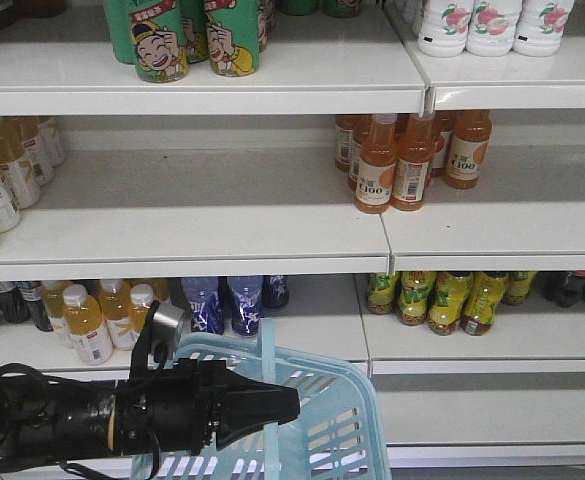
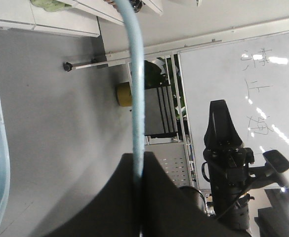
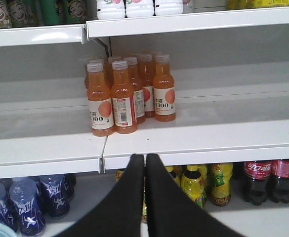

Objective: Place coke in basket with both arms
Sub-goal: 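Hold the basket with the left gripper while turning the base away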

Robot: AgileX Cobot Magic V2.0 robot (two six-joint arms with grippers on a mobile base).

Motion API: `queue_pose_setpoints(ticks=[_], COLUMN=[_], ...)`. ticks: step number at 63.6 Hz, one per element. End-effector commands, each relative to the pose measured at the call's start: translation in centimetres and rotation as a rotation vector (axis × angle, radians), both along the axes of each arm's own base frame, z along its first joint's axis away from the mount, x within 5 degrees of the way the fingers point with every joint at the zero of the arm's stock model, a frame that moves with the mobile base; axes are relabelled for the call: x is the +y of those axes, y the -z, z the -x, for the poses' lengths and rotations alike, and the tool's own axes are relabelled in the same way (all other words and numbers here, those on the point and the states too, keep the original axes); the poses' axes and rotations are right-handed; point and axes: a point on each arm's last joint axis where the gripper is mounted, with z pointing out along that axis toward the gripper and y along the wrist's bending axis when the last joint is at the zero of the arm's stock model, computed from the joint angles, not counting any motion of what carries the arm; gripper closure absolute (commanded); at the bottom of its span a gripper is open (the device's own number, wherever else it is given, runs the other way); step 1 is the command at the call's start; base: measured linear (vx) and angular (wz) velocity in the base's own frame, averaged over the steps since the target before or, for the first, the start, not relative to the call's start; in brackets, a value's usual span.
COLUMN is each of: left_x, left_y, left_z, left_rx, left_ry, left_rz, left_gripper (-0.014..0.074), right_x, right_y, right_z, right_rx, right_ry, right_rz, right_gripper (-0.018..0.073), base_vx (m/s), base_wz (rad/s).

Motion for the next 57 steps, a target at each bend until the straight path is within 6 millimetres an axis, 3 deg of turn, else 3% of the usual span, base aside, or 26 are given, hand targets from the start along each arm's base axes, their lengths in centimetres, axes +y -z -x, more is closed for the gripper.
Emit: queue_pose_setpoints(ticks=[1, 57], left_x=[-0.29, -0.39], left_y=[-3.6, -3.3], left_z=[0.51, 1.17], left_rx=[-0.087, -0.094], left_ry=[0.055, 0.13], left_rz=[0.26, 0.227], left_gripper=[0.0603, 0.0603], right_x=[-0.01, -0.01], right_y=[-0.31, -0.31], right_z=[0.09, 0.09], right_rx=[-0.078, -0.078], right_ry=[0.004, 0.004], right_rz=[0.008, 0.008], right_gripper=[0.0568, 0.0568], base_vx=[0.0, 0.0], base_wz=[0.0, 0.0])
